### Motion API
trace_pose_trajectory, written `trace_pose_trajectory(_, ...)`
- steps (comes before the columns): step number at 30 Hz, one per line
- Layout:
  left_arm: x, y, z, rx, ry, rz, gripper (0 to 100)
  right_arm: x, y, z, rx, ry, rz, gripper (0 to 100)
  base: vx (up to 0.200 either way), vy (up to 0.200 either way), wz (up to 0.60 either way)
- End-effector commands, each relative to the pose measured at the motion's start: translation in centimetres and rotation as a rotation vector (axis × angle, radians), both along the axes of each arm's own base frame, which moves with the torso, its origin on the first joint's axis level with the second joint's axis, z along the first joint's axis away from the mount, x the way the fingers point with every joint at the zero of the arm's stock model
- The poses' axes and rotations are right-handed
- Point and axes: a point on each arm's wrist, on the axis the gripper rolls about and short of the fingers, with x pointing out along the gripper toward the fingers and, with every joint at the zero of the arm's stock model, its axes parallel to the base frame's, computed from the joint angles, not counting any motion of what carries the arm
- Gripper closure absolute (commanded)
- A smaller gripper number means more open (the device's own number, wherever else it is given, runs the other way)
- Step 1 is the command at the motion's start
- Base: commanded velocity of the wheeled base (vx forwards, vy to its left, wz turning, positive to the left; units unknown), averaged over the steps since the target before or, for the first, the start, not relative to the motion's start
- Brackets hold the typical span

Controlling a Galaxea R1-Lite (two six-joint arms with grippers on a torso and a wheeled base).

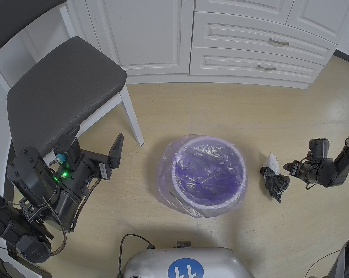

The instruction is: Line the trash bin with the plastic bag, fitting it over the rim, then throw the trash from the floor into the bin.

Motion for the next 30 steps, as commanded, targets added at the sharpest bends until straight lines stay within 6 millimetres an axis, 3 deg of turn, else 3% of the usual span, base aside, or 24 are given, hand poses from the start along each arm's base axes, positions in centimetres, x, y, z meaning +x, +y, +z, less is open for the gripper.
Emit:
trace_pose_trajectory(1, 0.1, -0.1, -0.2, 0.004, 0.006, -0.001, 0, 0.9, -0.5, -2.4, 0.007, 0.051, -0.011, 0, 0.0, 0.0, 0.0)
trace_pose_trajectory(6, 0.2, -0.1, -0.2, 0.005, 0.007, -0.003, 0, 2.5, -0.5, -5.2, 0.114, 0.072, -0.01, 0, 0.0, 0.0, 0.0)
trace_pose_trajectory(11, 0.3, -0.2, -0.3, 0.007, 0.009, -0.003, 0, 3.2, -0.6, -6.6, 0.192, 0.076, -0.016, 0, 0.0, 0.0, 0.0)
trace_pose_trajectory(30, 0.5, -0.4, -0.6, 0.013, 0.016, -0.012, 0, 4.9, -1.9, -10.6, 0.198, 0.126, -0.042, 0, 0.0, 0.0, 0.0)
